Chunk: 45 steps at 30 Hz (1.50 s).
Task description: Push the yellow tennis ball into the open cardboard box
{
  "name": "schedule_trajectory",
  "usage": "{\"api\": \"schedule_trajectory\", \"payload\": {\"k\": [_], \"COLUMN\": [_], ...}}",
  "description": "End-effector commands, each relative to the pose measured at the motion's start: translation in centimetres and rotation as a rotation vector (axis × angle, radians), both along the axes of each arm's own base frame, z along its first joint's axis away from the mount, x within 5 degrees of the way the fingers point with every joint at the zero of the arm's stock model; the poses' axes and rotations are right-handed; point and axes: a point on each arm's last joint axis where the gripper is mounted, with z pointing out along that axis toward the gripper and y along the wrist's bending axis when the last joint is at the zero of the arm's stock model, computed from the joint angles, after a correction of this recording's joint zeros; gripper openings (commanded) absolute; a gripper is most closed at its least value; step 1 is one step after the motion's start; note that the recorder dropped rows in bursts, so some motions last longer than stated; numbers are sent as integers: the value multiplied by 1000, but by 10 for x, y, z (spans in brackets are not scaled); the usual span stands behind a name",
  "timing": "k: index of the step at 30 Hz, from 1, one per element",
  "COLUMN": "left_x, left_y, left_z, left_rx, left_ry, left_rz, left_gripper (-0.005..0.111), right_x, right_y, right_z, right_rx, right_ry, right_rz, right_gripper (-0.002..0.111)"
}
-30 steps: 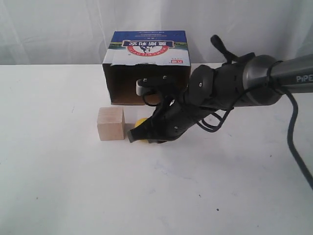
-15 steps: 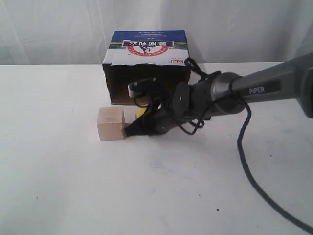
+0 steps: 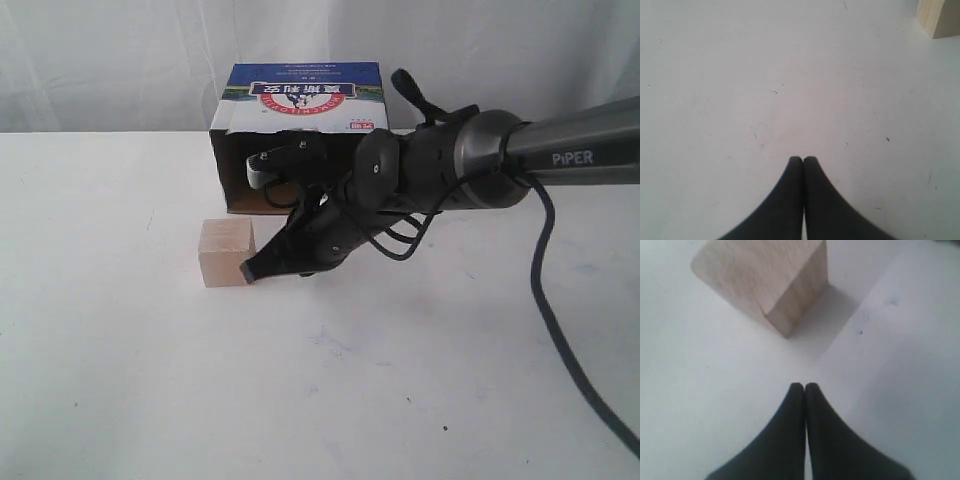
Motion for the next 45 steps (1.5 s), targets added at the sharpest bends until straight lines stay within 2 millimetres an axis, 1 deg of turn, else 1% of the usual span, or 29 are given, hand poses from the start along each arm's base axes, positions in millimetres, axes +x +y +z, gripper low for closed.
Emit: {"api": "schedule_trajectory", "payload": {"k": [1, 2, 5, 7, 8, 9, 10, 12, 15, 17, 19, 20, 21, 24, 26, 27, 30, 32, 35, 39, 42, 45], "left_x": [-1, -1, -1, -1, -1, -1, -1, -1, -1, -1, -1, -1, -1, -1, -1, -1, -1, -1, -1, -1, -1, -1], "left_y": [-1, -1, -1, -1, -1, -1, -1, -1, -1, -1, -1, -1, -1, -1, -1, -1, -1, -1, -1, -1, -1, -1], "left_z": [-3, -3, -3, -3, -3, -3, -3, -3, -3, -3, -3, -3, -3, -3, -3, -3, -3, -3, -3, -3, -3, -3], "left_rx": [-10, -10, -10, -10, -10, -10, -10, -10, -10, -10, -10, -10, -10, -10, -10, -10, -10, -10, -10, -10, -10, -10], "left_ry": [31, 31, 31, 31, 31, 31, 31, 31, 31, 31, 31, 31, 31, 31, 31, 31, 31, 31, 31, 31, 31, 31], "left_rz": [-4, -4, -4, -4, -4, -4, -4, -4, -4, -4, -4, -4, -4, -4, -4, -4, -4, -4, -4, -4, -4, -4], "left_gripper": [0, 0, 0, 0, 0, 0, 0, 0, 0, 0, 0, 0, 0, 0, 0, 0, 0, 0, 0, 0, 0, 0], "right_x": [-3, -4, 2, 5, 5, 9, 10, 2, -24, -53, -78, -93, -106, -146, -172, -181, -212, -233, -264, -292, -299, -298], "right_y": [-30, -39, -87, -127, -141, -153, -167, -187, -215, -229, -237, -238, -238, -230, -221, -218, -214, -218, -228, -237, -241, -242], "right_z": [5, 7, 18, 33, 40, 46, 52, 61, 77, 87, 97, 103, 105, 120, 125, 129, 130, 134, 141, 142, 142, 140], "right_rx": [-242, -307, -704, -998, -1098, -1117, -1113, -1057, -937, -845, -720, -642, -565, -226, -6, 59, 260, 348, 460, 546, 586, 590], "right_ry": [34, 62, 21, -25, -49, -85, -75, -10, 112, 177, 151, 126, 113, -12, -94, -149, -334, -518, -752, -925, -1008, -1019], "right_rz": [37, 5, -151, -351, -448, -498, -537, -604, -675, -725, -753, -762, -766, -750, -669, -620, -515, -470, -476, -480, -493, -500], "right_gripper": [0, 0, 0, 0, 0, 0, 0, 0, 0, 0, 0, 0, 0, 0, 0, 0, 0, 0, 0, 0, 0, 0]}}
